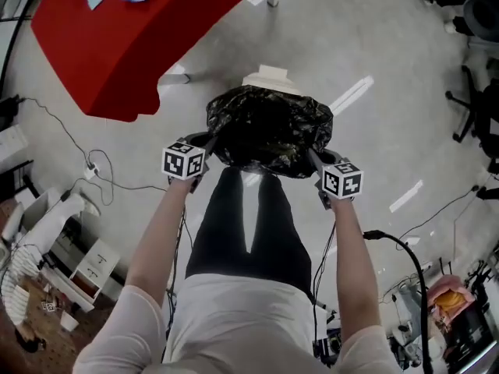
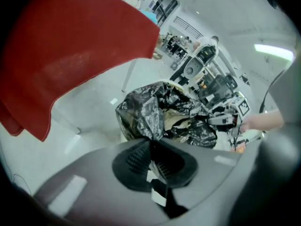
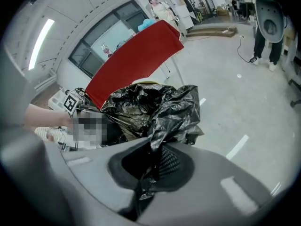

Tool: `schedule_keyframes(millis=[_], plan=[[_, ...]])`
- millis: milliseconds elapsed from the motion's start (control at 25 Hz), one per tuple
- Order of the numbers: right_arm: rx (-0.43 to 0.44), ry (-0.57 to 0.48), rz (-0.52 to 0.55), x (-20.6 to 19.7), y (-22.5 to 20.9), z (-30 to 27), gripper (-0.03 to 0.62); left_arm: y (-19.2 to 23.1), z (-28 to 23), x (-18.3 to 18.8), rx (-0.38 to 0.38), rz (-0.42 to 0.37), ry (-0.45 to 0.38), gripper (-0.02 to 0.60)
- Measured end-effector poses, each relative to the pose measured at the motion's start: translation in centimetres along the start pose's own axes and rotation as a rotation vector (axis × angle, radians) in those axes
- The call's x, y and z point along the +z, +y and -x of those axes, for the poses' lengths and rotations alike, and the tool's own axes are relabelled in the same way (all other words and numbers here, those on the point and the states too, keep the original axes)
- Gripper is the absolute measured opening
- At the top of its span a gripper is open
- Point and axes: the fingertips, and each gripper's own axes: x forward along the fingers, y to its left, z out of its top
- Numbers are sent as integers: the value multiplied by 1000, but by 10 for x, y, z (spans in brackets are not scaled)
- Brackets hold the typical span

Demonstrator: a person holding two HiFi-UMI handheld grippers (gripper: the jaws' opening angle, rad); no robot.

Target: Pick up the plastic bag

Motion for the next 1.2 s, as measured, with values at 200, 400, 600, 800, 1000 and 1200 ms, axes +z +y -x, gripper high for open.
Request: schedule_keyframes(millis=[200, 400, 600, 800, 1000, 1200], plan=[[-15, -24, 20, 15, 26, 43, 2, -37, 46, 13, 9, -11, -32, 5], [4, -35, 90, 28, 65, 90, 2, -77, 94, 27, 11, -35, -61, 5], [5, -57, 161, 36, 92, 131, 2, -108, 130, 33, 24, -58, -88, 5], [-25, -90, 230, 42, 112, 170, 2, -127, 170, 37, 35, -17, -155, 5], [-47, -147, 330, 52, 135, 216, 2, -159, 208, 37, 52, -20, -203, 5], [-43, -200, 396, 52, 153, 246, 2, -193, 230, 37, 66, -69, -252, 5]])
